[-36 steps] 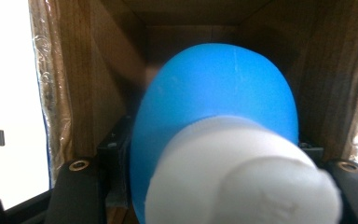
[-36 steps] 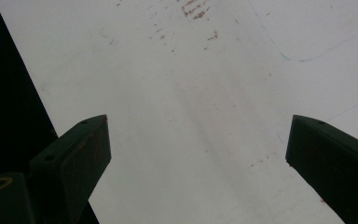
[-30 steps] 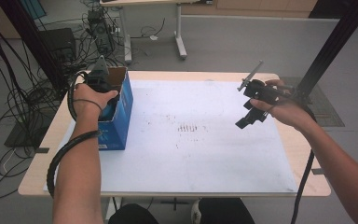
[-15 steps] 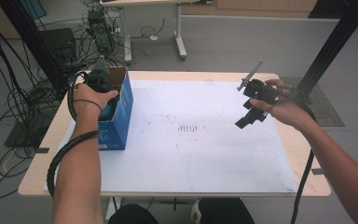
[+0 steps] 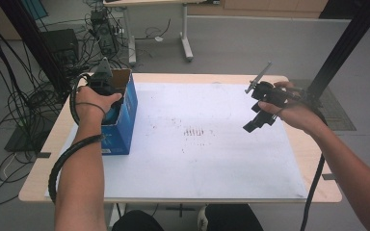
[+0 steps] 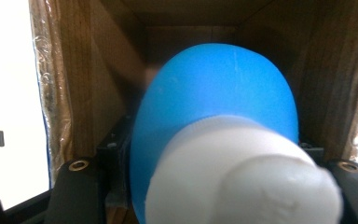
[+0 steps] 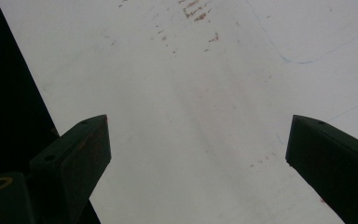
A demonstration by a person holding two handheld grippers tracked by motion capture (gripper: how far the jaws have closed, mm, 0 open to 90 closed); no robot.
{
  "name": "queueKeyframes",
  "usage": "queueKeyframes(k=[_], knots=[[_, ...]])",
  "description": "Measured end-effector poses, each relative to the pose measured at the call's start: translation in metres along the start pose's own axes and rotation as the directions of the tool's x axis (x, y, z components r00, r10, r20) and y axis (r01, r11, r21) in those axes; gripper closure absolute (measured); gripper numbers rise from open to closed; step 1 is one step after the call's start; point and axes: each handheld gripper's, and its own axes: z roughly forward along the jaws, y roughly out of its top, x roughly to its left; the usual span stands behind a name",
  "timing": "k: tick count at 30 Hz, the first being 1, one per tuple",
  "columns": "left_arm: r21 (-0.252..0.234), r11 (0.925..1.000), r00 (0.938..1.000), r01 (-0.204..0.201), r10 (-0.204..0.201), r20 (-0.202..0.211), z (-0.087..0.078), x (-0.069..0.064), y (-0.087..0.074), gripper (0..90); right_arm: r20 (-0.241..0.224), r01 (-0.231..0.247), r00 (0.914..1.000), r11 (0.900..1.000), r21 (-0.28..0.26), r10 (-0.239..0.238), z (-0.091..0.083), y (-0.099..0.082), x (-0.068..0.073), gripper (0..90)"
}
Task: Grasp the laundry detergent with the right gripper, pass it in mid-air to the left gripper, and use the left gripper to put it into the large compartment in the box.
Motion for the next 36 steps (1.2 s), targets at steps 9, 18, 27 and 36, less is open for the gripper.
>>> queueKeyframes(k=[9,18,27,36], knots=[[-0.002,1.0,1.0,-0.002,0.002,0.001,0.0,0.0,0.0,35.6,-0.001,0.004,1.0,1.0,-0.002,-0.004,0.001,0.002,0.001,6.6],[-0.005,0.9999,0.9999,-0.011,0.011,-0.012,-0.002,0.0,-0.002,32.4,-0.003,0.004,1.0,1.0,-0.004,-0.004,0.0,0.001,0.001,6.6],[-0.011,0.9995,0.9988,-0.028,0.027,-0.04,-0.016,-0.002,-0.006,30.7,0.0,0.013,0.9999,0.9999,-0.011,-0.013,-0.001,0.003,0.002,6.6],[-0.016,0.9992,0.9986,-0.036,0.036,-0.04,-0.029,-0.006,-0.01,28.8,-0.008,0.013,0.9999,0.9998,-0.017,-0.013,0.001,0.005,0.002,6.6]])
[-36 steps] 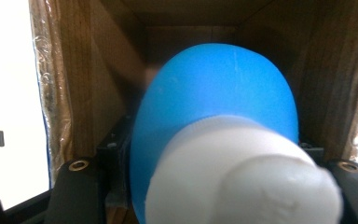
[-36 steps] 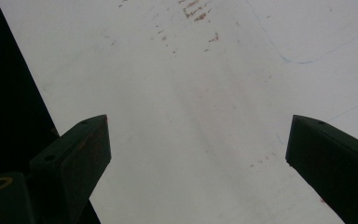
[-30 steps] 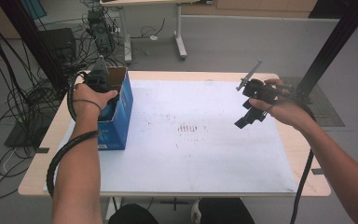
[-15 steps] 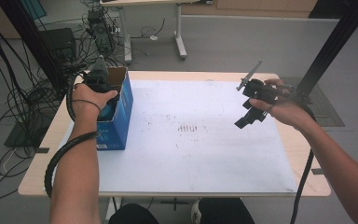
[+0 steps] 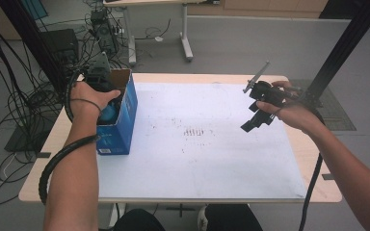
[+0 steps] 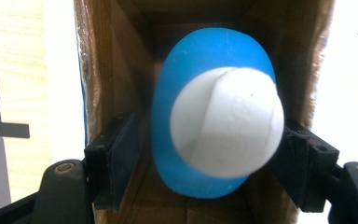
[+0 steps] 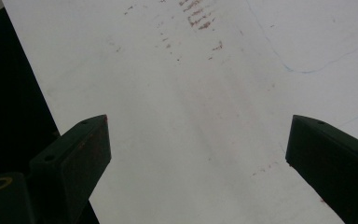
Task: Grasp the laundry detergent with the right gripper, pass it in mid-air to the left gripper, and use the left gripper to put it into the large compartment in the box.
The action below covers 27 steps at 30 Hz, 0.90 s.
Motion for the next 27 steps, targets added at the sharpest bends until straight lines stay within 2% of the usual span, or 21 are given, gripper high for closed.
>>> queueKeyframes(k=[8,14,22,27], knots=[[-0.015,0.9997,0.9998,-0.018,0.018,-0.004,-0.021,-0.004,-0.005,27.7,-0.002,-0.006,1.0,1.0,-0.006,0.005,-0.001,0.0,0.001,6.6],[-0.05,0.9975,0.9987,-0.049,0.05,0.006,-0.04,-0.013,-0.007,23.3,-0.002,-0.015,0.9999,0.9999,-0.001,0.015,-0.001,0.0,-0.001,6.6],[-0.073,0.9913,0.9937,-0.109,0.111,0.018,-0.054,-0.038,-0.003,18.3,0.006,-0.023,0.9997,0.9997,0.004,0.023,0.0,0.0,-0.006,6.6],[-0.076,0.983,0.9848,-0.167,0.17,0.035,-0.058,-0.06,0.003,14.1,0.011,-0.024,0.9996,0.9997,0.008,0.024,-0.001,0.002,-0.012,6.6]])
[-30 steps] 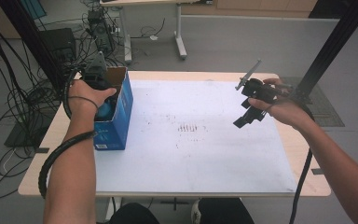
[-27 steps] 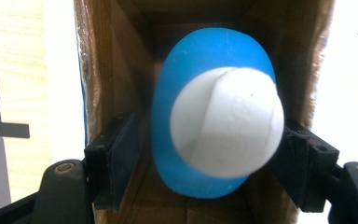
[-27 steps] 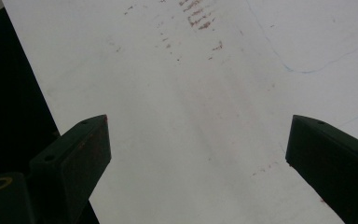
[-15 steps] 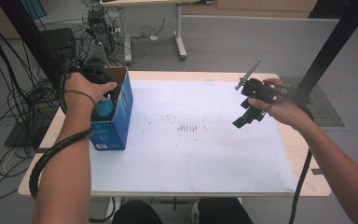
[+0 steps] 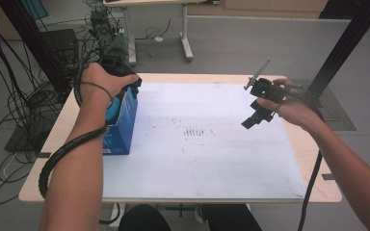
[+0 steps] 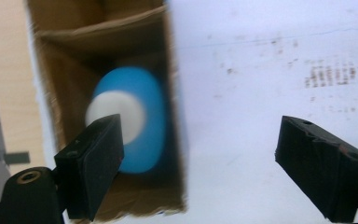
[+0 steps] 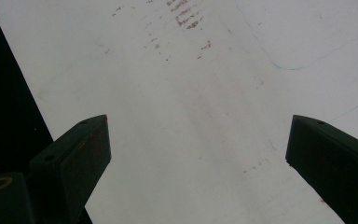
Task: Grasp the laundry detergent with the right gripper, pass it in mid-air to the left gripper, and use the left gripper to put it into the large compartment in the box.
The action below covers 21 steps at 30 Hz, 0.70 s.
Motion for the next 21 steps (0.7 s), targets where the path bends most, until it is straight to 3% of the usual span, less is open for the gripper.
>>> queueKeyframes(k=[8,21], knots=[[-0.009,0.9977,0.9975,-0.067,0.067,0.019,0.0,-0.032,0.012,9.8,0.013,0.007,0.9999,1.0,0.005,-0.007,-0.004,0.005,-0.009,6.4],[-0.036,0.9939,0.9933,-0.104,0.106,0.046,0.001,-0.057,0.02,9.1,0.019,0.001,0.9998,0.9998,0.022,-0.002,-0.006,0.009,-0.015,6.4]])
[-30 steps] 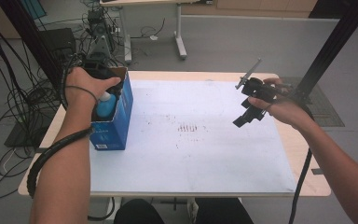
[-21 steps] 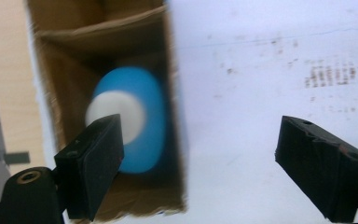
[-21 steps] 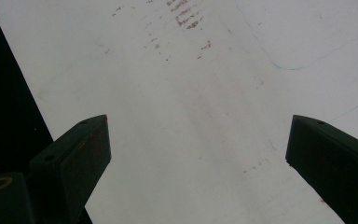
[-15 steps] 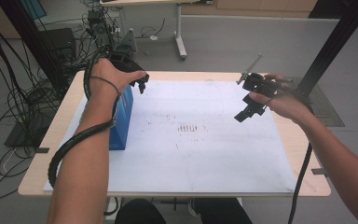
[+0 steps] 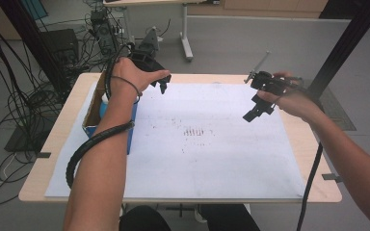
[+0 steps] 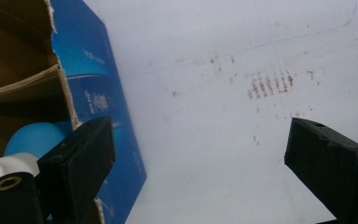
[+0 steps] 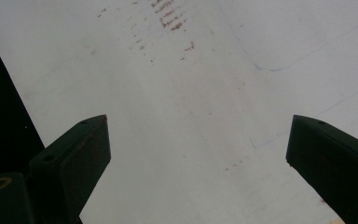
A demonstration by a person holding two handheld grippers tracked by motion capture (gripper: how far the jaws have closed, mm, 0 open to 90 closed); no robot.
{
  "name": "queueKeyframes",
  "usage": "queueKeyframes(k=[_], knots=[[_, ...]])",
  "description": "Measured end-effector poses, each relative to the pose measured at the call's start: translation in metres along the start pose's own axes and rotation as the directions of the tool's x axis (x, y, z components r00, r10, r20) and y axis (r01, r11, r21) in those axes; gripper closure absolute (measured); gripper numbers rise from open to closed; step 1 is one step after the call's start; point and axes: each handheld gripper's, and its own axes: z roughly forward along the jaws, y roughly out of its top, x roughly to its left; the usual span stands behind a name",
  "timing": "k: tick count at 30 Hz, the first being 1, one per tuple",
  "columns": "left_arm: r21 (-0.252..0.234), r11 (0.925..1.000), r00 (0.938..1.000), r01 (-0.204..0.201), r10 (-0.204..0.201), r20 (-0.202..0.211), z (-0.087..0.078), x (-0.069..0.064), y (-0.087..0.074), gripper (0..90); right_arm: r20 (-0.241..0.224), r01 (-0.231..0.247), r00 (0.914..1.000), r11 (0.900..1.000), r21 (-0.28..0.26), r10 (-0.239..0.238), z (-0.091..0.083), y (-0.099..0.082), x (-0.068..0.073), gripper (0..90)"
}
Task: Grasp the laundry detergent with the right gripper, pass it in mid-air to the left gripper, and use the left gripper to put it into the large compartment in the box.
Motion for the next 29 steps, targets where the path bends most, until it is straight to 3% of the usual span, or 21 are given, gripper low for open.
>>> queueKeyframes(k=[29], knots=[[0.014,0.9995,0.9996,-0.028,0.028,0.005,0.006,-0.012,0.004,9.2,-0.002,-0.007,1.0,1.0,0.002,0.007,0.002,-0.003,-0.001,6.4]])
